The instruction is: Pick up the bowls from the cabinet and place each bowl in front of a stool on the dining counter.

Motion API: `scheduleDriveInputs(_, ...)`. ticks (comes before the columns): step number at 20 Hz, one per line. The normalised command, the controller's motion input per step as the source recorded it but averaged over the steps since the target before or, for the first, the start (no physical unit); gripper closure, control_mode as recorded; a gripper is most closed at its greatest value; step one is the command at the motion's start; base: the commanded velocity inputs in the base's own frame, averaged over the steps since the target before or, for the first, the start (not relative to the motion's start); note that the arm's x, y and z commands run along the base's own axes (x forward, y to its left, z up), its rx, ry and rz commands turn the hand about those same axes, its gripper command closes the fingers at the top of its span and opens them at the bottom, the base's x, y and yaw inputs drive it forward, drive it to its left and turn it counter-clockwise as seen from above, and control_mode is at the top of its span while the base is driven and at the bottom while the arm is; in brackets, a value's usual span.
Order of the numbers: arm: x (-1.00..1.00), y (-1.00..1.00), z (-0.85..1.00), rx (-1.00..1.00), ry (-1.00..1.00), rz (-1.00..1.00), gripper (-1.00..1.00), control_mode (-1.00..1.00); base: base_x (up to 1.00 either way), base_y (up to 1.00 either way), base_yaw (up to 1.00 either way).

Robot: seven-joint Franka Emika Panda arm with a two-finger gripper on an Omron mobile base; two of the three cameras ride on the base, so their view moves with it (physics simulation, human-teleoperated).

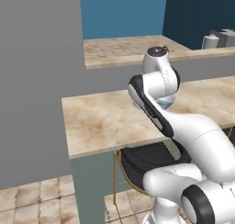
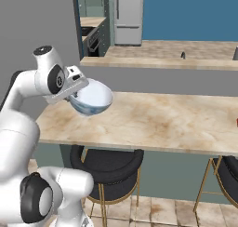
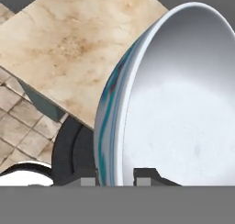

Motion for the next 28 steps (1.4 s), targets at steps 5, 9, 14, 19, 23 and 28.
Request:
scheduleDriveInputs(5, 0.51, -0.01, -0.47, 0.02, -0.05, -0.07, 1.0, -1.0, 0.0, 0.0, 0.0)
scheduleDriveInputs(9, 0.37, -0.07, -0.47, -0.18, 0.0, -0.11, 1.0, -1.0, 0.0, 0.0, 0.0)
scheduleDriveInputs(14, 0.28, -0.06, -0.24, -0.37, 0.06, -0.15, 1.0, -1.0, 0.0, 0.0, 0.0)
scheduleDriveInputs(19, 0.18, 0.0, -0.16, -0.33, 0.12, -0.15, 1.0, -1.0, 0.0, 0.0, 0.0)
scheduleDriveInputs(23, 0.0, 0.01, -0.23, -0.03, 0.03, -0.14, 1.0, -1.0, 0.0, 0.0, 0.0)
scheduleDriveInputs(28, 0.0, 0.01, -0.26, 0.03, 0.0, -0.15, 1.0, -1.0, 0.0, 0.0, 0.0)
